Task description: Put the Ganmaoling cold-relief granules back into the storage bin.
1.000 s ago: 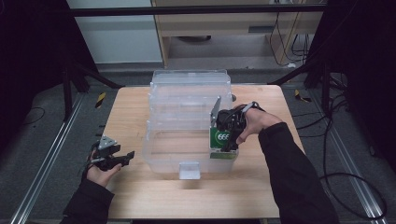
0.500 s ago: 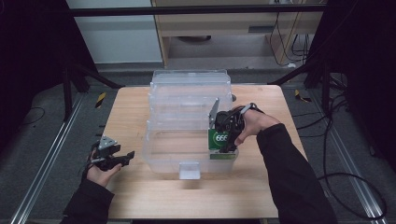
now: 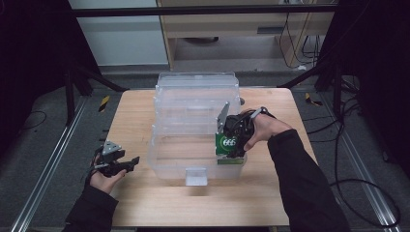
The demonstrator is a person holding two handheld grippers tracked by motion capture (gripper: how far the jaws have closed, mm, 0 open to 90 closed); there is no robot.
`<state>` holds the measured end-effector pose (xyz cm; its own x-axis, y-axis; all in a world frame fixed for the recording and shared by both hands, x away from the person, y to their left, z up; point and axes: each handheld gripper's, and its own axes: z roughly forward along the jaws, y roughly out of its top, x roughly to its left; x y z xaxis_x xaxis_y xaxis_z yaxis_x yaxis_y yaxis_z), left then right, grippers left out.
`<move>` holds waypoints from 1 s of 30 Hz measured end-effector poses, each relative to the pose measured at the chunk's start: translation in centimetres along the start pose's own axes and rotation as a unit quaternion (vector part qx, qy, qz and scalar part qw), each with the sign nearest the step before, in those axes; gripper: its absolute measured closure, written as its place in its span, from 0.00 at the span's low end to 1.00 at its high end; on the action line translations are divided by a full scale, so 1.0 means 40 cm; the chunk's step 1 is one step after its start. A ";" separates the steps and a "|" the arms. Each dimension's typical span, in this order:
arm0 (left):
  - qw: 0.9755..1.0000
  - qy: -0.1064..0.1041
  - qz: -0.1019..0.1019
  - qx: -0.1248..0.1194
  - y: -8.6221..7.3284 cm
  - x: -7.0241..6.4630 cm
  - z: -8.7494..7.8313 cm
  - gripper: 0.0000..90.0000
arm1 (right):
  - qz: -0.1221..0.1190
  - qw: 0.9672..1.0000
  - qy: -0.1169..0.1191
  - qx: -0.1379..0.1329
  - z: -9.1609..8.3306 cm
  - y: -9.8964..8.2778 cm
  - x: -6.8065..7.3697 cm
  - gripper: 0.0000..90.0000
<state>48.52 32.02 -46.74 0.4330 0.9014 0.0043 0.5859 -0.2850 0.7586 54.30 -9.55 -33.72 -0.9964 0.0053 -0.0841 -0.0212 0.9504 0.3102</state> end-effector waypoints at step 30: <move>1.000 -0.001 0.004 0.003 0.000 -0.001 0.002 0.34 | -0.001 1.000 -0.014 0.003 0.010 0.000 0.016 0.20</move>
<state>48.55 31.94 -46.79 0.4394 0.8983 0.0089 0.5859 -0.2941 0.7552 53.68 -9.42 -34.16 -0.9937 0.0127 -0.1112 -0.0218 0.9525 0.3038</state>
